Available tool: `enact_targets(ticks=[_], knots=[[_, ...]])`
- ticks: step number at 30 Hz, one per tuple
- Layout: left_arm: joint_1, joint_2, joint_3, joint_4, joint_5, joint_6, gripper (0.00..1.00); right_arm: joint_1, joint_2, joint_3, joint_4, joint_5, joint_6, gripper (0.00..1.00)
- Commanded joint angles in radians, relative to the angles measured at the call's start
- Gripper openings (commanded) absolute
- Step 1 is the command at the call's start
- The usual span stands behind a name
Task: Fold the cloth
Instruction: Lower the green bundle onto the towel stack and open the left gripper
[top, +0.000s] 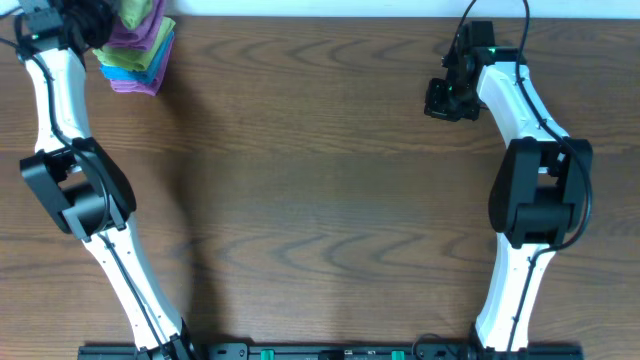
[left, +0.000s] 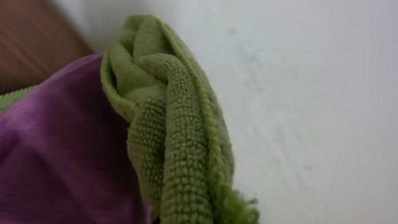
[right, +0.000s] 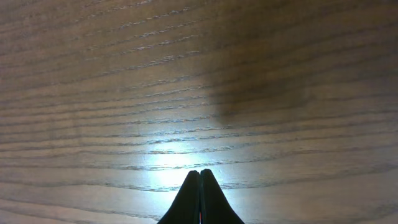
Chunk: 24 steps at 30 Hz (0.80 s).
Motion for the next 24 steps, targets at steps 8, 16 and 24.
enact_targets(ticks=[8,16,24], knots=[[-0.001,0.007,-0.002,-0.077,0.023,-0.004,0.9,0.009,0.006,0.016,0.001,0.003,-0.015,0.02],[0.009,0.0,-0.002,-0.113,0.123,-0.008,0.95,0.009,0.006,0.016,-0.007,0.003,-0.015,0.02],[0.011,-0.077,-0.002,-0.301,0.079,0.069,0.95,0.008,0.006,0.016,-0.006,0.003,-0.015,0.02]])
